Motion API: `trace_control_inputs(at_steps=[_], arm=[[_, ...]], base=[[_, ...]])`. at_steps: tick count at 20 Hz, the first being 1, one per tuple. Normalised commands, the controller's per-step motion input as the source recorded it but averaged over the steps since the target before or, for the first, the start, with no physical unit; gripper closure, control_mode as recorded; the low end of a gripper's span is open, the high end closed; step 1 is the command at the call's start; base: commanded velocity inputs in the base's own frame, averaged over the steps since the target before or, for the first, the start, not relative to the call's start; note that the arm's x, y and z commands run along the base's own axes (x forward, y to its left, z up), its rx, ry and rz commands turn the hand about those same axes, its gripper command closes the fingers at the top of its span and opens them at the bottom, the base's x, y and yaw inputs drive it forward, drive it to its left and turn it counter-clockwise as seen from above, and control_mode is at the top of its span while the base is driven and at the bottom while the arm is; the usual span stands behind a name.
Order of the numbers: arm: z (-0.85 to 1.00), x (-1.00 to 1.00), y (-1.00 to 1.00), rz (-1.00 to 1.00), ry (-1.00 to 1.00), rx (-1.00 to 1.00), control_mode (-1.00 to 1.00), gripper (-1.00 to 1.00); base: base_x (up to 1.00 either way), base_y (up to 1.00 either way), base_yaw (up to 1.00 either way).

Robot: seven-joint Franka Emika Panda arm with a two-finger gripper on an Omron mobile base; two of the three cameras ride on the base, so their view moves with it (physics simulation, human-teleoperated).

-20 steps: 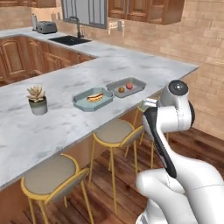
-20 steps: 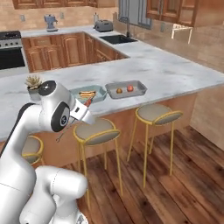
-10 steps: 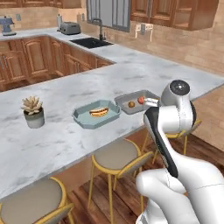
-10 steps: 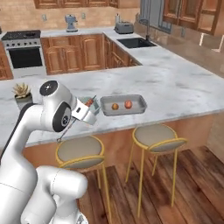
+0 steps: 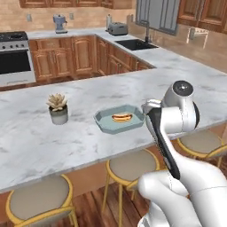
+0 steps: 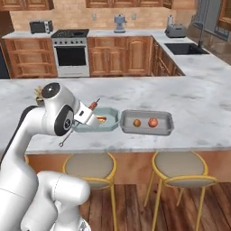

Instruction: Place the cold items (apple and peach) from the fridge in one tupperware on the dining counter. Place the warm items (kebab skewer and hot dog) in the stove area in another tupperware.

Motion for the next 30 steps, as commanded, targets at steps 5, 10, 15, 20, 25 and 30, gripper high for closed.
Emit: trace_control_inputs(at_steps=[5,10,15,20,25,30], arm=[[0.00,0.00,0.00,0.00,0.00,0.00,1.00,1.00],[0.00,0.00,0.00,0.00,0.00,0.00,1.00,1.00],[0.00,1.00,-0.42,0.38,0.09,0.14,-1.00,1.00],[-0.02,1.00,-0.03,0.41,0.18,0.00,-1.00,1.00],[-0.31,0.92,0.00,0.51,0.18,-0.10,-1.00,1.00],[-0.57,0.75,-0.05,0.61,0.17,-0.12,-1.00,1.00]], base=[[0.79,-0.56,0.41],[0.92,-0.59,0.42],[0.00,0.00,0.00],[0.00,0.00,0.00],[0.00,0.00,0.00],[0.00,0.00,0.00]])
